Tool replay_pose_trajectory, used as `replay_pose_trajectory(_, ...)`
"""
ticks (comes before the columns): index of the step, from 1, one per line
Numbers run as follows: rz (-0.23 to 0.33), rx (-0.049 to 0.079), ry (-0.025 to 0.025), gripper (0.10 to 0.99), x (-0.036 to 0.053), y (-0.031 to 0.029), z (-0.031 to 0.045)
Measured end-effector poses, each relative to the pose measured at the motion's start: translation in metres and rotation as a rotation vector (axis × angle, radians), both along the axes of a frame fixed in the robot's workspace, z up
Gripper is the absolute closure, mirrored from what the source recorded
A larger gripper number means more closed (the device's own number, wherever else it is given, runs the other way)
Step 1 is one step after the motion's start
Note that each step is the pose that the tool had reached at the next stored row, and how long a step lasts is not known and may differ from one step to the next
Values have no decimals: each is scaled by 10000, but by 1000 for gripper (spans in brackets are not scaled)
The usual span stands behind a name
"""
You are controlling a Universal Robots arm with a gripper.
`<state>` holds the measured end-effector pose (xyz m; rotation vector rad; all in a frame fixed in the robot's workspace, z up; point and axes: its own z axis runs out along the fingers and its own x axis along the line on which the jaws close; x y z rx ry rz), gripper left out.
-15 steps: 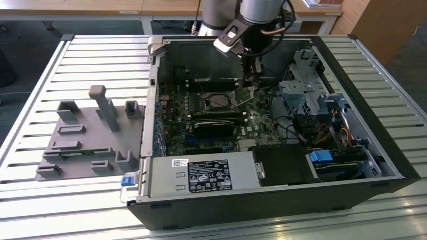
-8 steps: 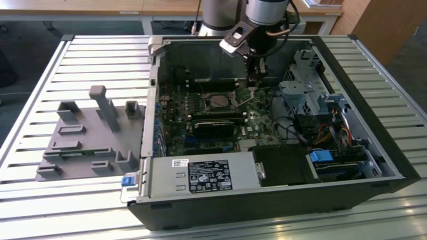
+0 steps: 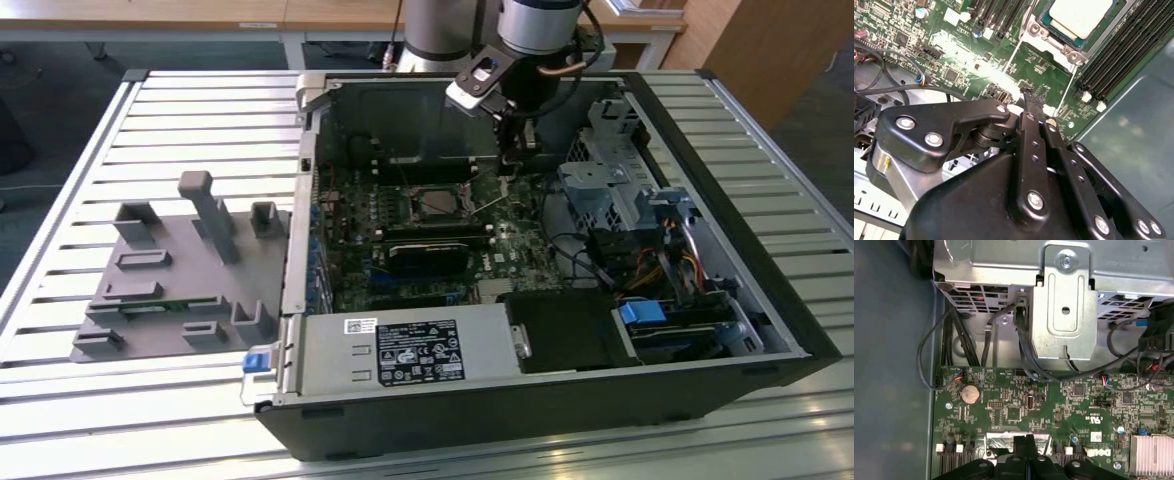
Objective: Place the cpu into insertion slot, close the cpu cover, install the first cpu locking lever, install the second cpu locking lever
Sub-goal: 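Close the cpu cover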
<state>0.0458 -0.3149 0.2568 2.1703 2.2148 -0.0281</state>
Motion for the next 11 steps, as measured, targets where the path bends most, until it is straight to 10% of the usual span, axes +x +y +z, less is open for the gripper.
replay_pose_trajectory(11,-1,-2,0,980,123,17,-36)
